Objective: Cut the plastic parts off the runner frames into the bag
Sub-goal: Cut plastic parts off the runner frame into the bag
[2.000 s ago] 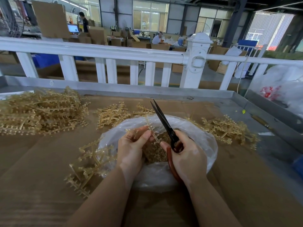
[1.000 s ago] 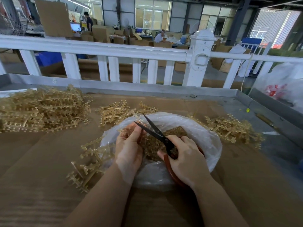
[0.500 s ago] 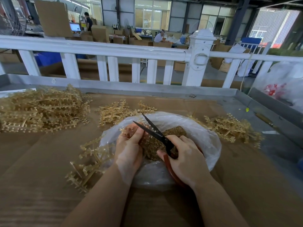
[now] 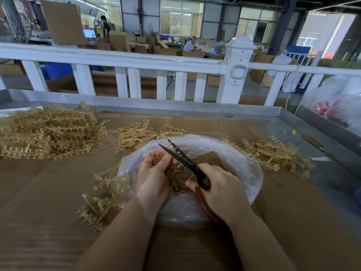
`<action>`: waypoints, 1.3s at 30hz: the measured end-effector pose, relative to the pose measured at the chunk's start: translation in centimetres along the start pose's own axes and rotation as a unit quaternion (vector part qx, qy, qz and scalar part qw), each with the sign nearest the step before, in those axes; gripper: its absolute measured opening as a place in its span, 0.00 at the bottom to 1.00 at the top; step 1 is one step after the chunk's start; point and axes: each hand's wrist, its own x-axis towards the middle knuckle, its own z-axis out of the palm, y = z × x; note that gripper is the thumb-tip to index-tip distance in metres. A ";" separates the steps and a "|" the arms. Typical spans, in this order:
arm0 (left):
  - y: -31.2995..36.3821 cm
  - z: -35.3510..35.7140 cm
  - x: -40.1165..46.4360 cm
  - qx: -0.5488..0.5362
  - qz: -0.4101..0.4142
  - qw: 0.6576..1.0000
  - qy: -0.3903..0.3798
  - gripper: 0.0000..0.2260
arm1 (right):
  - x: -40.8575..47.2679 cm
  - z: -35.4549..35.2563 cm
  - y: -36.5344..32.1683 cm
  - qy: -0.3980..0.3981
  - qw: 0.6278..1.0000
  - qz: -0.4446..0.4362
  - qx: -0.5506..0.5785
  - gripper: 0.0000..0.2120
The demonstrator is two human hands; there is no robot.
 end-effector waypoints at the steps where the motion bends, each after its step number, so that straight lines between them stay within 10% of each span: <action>1: 0.0 0.0 0.0 0.002 -0.001 1.000 -0.002 0.07 | 0.0 0.0 0.0 0.004 1.000 -0.001 0.000 0.17; 39: 0.2 -0.1 -0.2 0.068 -0.028 0.995 -0.070 0.02 | 0.2 0.5 -0.2 0.056 0.998 -0.015 -0.008 0.17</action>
